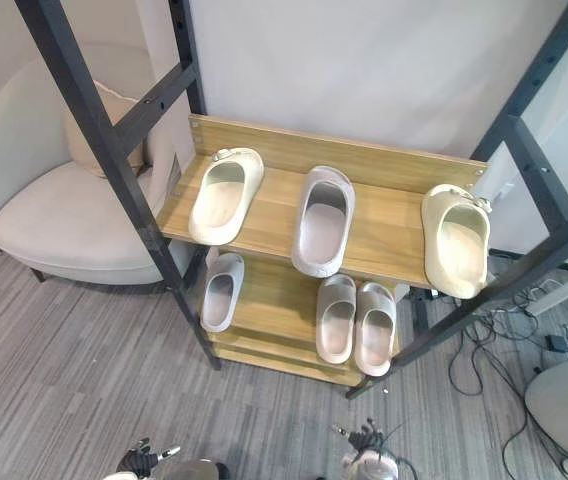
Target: Organize the slippers on the shoe rack
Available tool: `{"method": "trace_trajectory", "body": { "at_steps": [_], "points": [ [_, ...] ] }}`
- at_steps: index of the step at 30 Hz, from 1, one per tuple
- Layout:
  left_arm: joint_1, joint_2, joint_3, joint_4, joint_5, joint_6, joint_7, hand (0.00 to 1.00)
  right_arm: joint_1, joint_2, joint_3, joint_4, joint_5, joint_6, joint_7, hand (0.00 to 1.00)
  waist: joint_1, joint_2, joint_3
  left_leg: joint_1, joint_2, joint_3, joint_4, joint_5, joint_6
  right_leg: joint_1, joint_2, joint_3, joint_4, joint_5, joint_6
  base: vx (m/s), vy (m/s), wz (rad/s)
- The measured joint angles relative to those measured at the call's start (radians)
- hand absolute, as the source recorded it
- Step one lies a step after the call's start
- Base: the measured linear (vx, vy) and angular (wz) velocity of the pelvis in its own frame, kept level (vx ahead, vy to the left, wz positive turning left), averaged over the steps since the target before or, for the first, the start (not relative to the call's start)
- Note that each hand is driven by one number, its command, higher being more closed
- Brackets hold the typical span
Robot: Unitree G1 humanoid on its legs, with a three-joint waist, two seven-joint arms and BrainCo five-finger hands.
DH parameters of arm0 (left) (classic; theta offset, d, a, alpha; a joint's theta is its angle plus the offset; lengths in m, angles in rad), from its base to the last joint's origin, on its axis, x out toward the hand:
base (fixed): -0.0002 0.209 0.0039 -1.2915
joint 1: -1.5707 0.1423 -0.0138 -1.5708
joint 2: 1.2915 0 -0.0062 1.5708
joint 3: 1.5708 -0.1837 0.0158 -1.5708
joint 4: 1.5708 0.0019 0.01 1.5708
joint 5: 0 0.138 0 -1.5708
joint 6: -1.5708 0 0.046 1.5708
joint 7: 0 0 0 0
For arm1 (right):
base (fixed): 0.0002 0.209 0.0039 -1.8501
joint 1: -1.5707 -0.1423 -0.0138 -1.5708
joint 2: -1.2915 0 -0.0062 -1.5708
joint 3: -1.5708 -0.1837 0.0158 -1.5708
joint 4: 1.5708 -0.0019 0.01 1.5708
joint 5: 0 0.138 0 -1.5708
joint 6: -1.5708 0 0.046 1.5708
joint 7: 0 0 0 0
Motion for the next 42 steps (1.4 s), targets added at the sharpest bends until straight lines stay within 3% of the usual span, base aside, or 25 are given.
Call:
{"method": "trace_trajectory", "body": {
  "at_steps": [4,8,16,23,25,28,29,31,36,42],
  "points": [
    [0.005,0.002,-0.017,-0.001,0.021,-0.003,0.010,0.00,0.062,-0.002,-0.002,-0.219,-0.075,-0.011,-0.041,0.00,-0.011,0.000,-0.002,0.012,-0.030,0.014,-0.100,0.074,0.005,-0.050,-0.016,0.026,0.010,-0.016,0.017,-0.13,-0.040,-0.13],
    [0.029,0.003,-0.032,0.000,0.052,-0.010,0.023,0.00,0.129,0.000,-0.007,-0.308,-0.167,-0.023,-0.087,0.00,-0.023,0.004,-0.006,0.060,-0.032,0.023,-0.205,0.124,-0.001,-0.065,-0.014,0.035,0.023,-0.031,0.018,-0.09,-0.024,-0.05],
    [0.033,0.032,-0.109,0.000,0.108,-0.011,0.022,0.00,0.102,-0.019,-0.054,-0.598,-0.353,-0.018,-0.177,0.00,-0.040,-0.004,-0.021,0.055,-0.051,0.058,-0.209,0.115,0.011,-0.079,-0.018,0.099,0.020,-0.004,0.031,-0.01,0.001,-0.14],
    [0.022,0.035,-0.127,-0.002,0.117,-0.011,0.019,0.00,-0.068,-0.054,-0.112,-0.720,-0.361,-0.004,-0.194,0.00,-0.030,-0.006,-0.023,0.069,-0.062,0.034,-0.203,0.119,0.020,-0.058,-0.020,0.097,0.012,0.011,0.030,0.06,0.003,0.07],
    [0.023,0.031,-0.125,-0.001,0.117,-0.011,0.019,0.00,-0.093,-0.055,-0.113,-0.906,-0.350,0.016,-0.207,0.00,-0.028,0.000,-0.023,0.083,-0.054,0.033,-0.203,0.111,0.020,-0.044,-0.019,0.099,0.013,0.011,0.030,0.01,-0.024,0.05],
    [0.024,0.031,-0.122,0.000,0.116,-0.010,0.019,0.00,-0.064,-0.045,0.031,-1.149,-0.354,-0.062,-0.211,0.00,-0.028,0.000,-0.020,0.098,-0.046,0.043,-0.170,0.087,0.017,-0.024,-0.016,0.105,0.021,0.011,0.030,0.00,-0.012,-0.10],
    [0.027,0.027,-0.103,0.000,0.116,-0.010,0.020,0.00,-0.049,-0.029,0.103,-1.173,-0.368,-0.092,-0.188,0.00,-0.028,-0.001,-0.019,0.112,-0.044,0.042,-0.158,0.078,0.018,-0.006,-0.017,0.105,0.021,0.011,0.030,0.00,-0.013,-0.03],
    [0.030,0.022,-0.085,-0.004,0.116,-0.011,0.021,0.00,-0.030,-0.001,0.155,-1.147,-0.393,-0.096,-0.156,0.00,-0.025,-0.004,-0.018,0.116,-0.048,0.041,-0.141,0.061,0.019,0.001,-0.024,0.106,0.028,0.007,0.032,-0.02,0.001,-0.01],
    [0.054,0.019,-0.056,-0.032,0.115,-0.013,0.021,0.00,0.011,-0.001,0.157,-1.124,-0.393,-0.082,-0.118,0.00,-0.025,-0.013,-0.003,0.117,-0.073,0.023,-0.133,0.037,0.022,0.006,-0.061,0.100,0.074,-0.039,0.052,-0.03,0.003,0.09],
    [0.064,0.019,-0.050,-0.041,0.115,-0.013,0.020,0.00,0.021,-0.001,0.164,-1.124,-0.393,-0.081,-0.106,0.00,-0.024,-0.018,-0.003,0.125,-0.075,0.011,-0.132,0.050,0.029,0.012,-0.060,0.091,0.072,-0.043,0.050,0.06,-0.013,0.05]
  ]
}}
